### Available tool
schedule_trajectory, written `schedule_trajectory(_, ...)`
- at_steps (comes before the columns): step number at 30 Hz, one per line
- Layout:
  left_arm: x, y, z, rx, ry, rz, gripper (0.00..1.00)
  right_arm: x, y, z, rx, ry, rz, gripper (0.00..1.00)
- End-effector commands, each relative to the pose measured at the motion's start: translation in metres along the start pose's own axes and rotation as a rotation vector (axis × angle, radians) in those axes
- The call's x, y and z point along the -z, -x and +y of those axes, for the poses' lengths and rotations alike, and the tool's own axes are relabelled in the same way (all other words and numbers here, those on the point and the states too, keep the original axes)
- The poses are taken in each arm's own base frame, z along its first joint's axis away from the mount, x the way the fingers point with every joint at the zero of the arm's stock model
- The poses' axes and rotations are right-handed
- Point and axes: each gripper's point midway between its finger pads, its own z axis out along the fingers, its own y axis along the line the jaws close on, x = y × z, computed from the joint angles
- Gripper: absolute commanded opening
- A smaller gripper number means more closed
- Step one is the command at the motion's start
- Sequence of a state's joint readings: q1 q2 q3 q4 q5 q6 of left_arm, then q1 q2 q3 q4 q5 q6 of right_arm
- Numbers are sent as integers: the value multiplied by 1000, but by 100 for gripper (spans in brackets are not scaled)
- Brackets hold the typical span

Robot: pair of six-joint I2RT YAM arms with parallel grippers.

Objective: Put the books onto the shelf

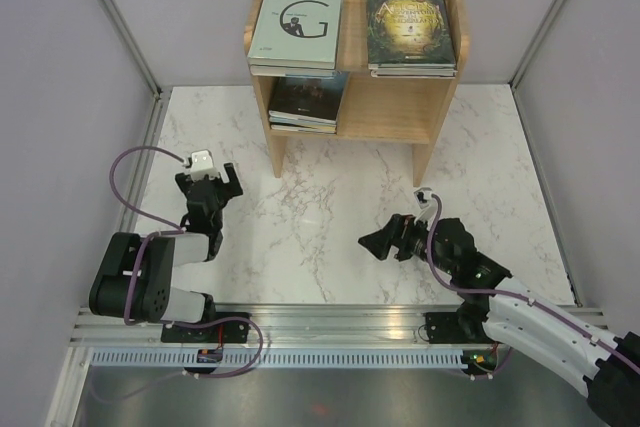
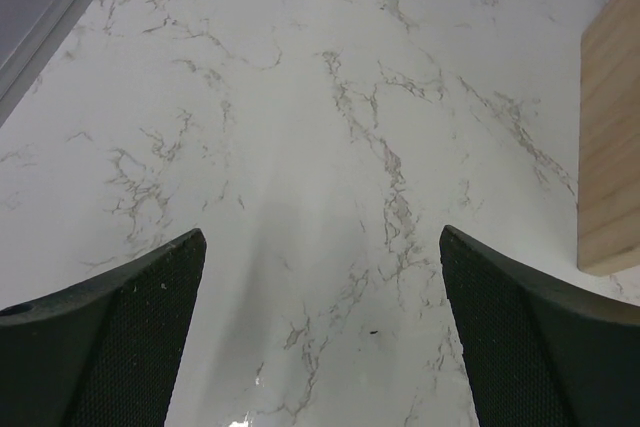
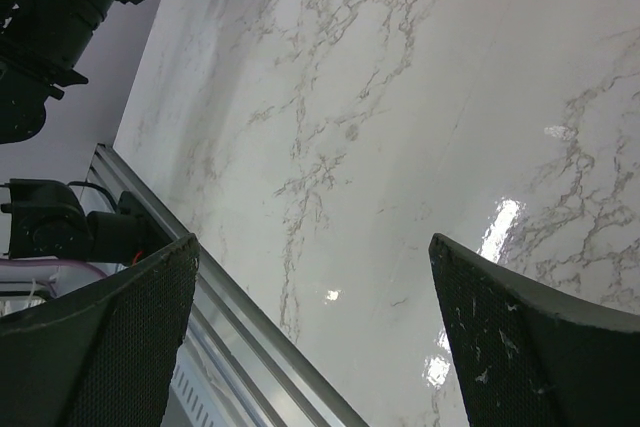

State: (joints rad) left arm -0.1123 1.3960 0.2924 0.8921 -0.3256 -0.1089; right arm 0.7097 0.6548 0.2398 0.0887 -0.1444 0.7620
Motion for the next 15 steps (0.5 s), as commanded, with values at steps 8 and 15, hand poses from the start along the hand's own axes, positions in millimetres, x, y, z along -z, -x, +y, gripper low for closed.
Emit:
schedule_trajectory(8, 8, 19, -11, -47, -99, -163, 100, 15, 93, 19, 215, -120, -272, 98)
schedule_trajectory(15, 8, 19, -11, -44, -104, -159, 100, 18, 124, -4, 244, -320, -358, 98)
